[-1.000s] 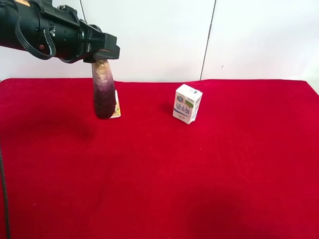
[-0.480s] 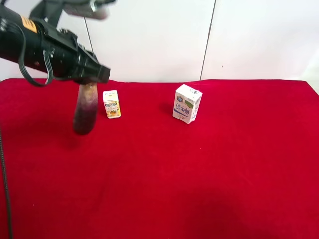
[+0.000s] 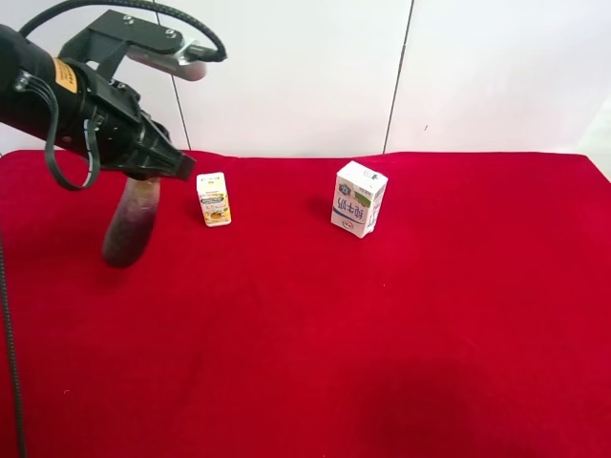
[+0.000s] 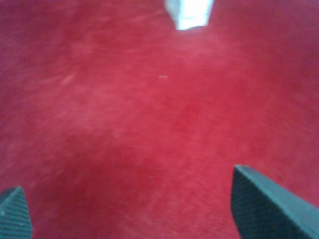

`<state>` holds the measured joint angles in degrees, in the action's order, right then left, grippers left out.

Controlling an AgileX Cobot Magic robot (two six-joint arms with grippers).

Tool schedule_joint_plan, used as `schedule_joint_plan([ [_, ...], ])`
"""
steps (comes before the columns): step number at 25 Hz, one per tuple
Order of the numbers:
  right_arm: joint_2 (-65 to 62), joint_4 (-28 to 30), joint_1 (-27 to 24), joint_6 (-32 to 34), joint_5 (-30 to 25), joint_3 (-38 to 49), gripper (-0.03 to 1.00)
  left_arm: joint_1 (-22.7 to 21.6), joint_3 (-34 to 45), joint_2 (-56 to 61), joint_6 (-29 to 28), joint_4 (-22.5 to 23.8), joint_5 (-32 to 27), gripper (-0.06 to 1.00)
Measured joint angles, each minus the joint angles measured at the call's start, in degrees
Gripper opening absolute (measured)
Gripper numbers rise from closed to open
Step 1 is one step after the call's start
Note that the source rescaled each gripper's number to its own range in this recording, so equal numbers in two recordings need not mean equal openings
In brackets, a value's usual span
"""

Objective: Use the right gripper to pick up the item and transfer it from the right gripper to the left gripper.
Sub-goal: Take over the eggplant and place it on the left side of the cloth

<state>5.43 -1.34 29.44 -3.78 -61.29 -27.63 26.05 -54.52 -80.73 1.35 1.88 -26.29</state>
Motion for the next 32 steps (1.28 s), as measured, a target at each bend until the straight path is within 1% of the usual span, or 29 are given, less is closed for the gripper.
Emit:
schedule_joint_plan([
  [3, -0.07, 0.00, -5.67, 0.00, 0.13, 0.00, 0.60, -3.47, 0.00, 0.00, -0.05, 0.08, -1.46, 0.01],
  [6, -0.07, 0.00, -8.53, 0.00, 0.13, 0.00, 0.60, -6.12, 0.00, -0.28, 0.16, 0.15, -1.49, 0.01],
  [10, -0.07, 0.00, -8.95, 0.01, 0.18, 0.00, 0.60, -6.71, 0.00, -2.39, 0.40, 0.20, 0.65, 0.01],
  [15, -0.07, 0.00, -8.95, 0.01, 0.18, 0.00, 0.60, -6.71, 0.00, -8.67, 0.56, 0.08, 3.02, 0.01],
  [19, -0.07, 0.00, -8.95, 0.06, 0.18, 0.00, 0.60, -6.71, 0.06, -12.30, 0.56, 0.03, 5.99, 0.01],
  [26, -0.07, 0.00, -8.95, 0.06, 0.18, 0.00, 0.60, -6.71, 0.06, -13.61, 0.63, 0.03, 10.36, 0.01],
  [32, -0.07, 0.00, -8.95, 0.06, 0.18, 0.00, 0.60, -6.71, 0.06, -13.85, 0.63, -1.06, 11.37, 0.01],
])
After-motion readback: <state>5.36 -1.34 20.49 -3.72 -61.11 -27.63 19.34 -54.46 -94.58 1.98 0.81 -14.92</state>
